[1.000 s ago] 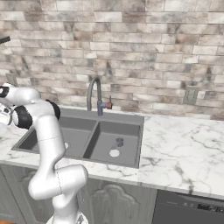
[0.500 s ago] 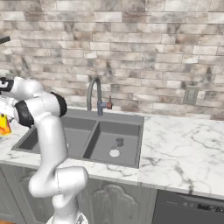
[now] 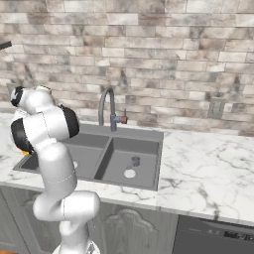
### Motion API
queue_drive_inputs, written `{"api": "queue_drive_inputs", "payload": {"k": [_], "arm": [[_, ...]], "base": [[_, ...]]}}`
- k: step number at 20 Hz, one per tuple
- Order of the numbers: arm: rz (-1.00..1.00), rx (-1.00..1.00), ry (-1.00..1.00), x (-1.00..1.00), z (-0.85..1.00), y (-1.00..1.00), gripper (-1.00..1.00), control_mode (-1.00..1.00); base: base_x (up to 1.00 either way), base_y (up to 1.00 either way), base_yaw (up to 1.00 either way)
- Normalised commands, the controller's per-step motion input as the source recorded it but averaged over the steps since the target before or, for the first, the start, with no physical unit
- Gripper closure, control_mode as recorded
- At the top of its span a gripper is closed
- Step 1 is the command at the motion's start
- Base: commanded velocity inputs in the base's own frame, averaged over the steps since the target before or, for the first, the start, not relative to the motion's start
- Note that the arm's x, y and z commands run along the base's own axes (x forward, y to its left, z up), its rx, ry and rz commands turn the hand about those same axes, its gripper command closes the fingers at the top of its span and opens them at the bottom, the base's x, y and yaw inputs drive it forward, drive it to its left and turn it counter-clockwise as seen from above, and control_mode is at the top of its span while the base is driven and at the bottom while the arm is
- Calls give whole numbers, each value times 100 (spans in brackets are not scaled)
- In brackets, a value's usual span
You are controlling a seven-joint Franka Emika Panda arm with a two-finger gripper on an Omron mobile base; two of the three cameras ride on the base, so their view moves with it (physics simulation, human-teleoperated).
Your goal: Move any existing items from the left basin to the right basin for drying. Then move the cup from the counter to the left basin of the sink for washing.
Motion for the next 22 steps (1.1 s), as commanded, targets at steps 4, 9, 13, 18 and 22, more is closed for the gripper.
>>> {"api": "queue_drive_inputs", "payload": {"k": [4,9,13,18,22], "arm": [[-11,0,0,43,1,-91,100,-100],[-5,0,0,59,-4,-60,100,-100],[-2,0,0,54,-36,-15,100,-100],[0,0,-2,33,-62,0,100,-100],[0,0,-4,24,-73,-1,100,-100]], "base": [[0,0,0],[0,0,0],[0,0,0],[0,0,0],[0,0,0]]}}
